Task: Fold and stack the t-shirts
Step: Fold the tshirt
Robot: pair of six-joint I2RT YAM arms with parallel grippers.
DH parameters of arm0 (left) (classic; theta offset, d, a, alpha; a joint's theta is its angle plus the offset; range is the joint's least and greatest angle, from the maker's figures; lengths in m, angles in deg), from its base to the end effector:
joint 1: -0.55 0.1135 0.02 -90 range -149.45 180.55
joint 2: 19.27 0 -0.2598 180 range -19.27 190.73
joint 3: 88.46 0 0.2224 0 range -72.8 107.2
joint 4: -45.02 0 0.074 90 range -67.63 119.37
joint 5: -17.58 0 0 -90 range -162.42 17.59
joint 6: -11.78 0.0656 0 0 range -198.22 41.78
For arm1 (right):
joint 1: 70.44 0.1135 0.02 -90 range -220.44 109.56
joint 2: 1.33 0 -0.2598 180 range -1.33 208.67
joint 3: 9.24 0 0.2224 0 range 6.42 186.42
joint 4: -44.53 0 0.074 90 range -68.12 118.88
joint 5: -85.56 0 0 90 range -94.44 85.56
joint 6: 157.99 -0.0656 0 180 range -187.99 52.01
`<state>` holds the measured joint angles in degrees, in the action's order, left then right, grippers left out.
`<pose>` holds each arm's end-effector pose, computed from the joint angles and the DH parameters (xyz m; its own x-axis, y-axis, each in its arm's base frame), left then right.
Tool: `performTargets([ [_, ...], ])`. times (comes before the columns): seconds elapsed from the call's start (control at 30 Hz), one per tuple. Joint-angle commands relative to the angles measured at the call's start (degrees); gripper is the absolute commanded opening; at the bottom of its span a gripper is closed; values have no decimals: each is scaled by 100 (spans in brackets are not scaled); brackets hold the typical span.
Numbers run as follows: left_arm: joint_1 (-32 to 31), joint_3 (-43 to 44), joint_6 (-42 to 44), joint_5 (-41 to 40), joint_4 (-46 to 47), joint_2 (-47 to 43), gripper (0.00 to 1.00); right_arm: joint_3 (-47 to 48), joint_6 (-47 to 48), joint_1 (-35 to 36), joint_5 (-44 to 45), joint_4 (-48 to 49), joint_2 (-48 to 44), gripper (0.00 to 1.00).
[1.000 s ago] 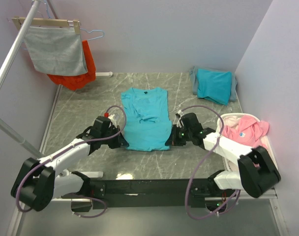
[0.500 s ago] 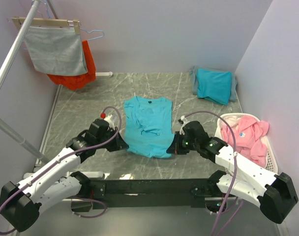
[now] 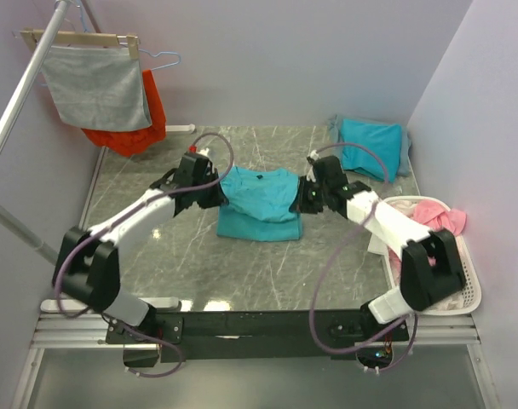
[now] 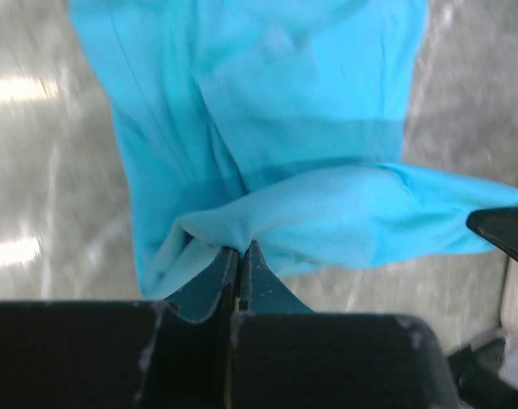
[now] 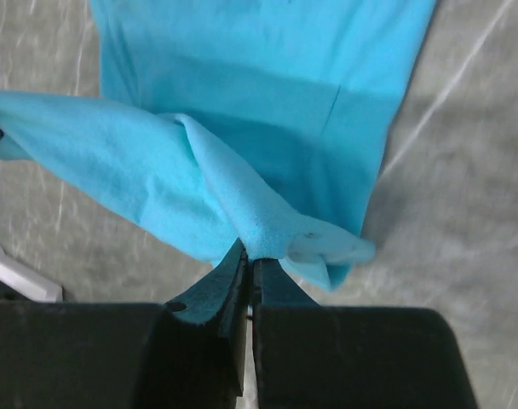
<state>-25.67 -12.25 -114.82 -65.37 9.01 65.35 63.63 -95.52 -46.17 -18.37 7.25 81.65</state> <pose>0.2790 -0.1464 0.2423 -0.8124 -0.2595 -0.5222 0.0408 0.8680 -0.4948 0.2674 0.1379 0.2310 -0.8480 0.1097 -0.5185 -0.1754 0.8650 0.4700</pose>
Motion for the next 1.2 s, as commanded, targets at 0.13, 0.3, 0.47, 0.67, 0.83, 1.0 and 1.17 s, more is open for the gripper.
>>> performTargets([
  [0.13, 758, 1748, 663, 472, 498, 1793, 1, 2108, 661, -757, -829, 80, 2115, 0],
  [0.3, 1039, 2619, 724, 657, 638, 2682, 1, 3532, 722, -1047, -1190, -184, 3397, 4],
  [0.47, 1215, 3383, 786, 947, 831, 3559, 37, 4745, 460, -1284, -1436, 44, 4462, 43],
  [0.67, 1435, 3753, 935, 772, 1095, 3669, 99, 4686, 467, -1390, -814, 948, 4412, 68],
  [0.83, 1514, 3551, 1076, 954, 973, 3114, 99, 4465, 678, -1346, -961, 768, 3796, 74],
  [1.0, 1462, 3341, 918, 2220, 919, 2938, 99, 4308, 775, -987, -1243, 432, 3638, 74],
  [1.17, 1278, 3085, 935, 2845, 771, 2946, 99, 4062, 740, -696, -1384, 291, 3576, 73],
])
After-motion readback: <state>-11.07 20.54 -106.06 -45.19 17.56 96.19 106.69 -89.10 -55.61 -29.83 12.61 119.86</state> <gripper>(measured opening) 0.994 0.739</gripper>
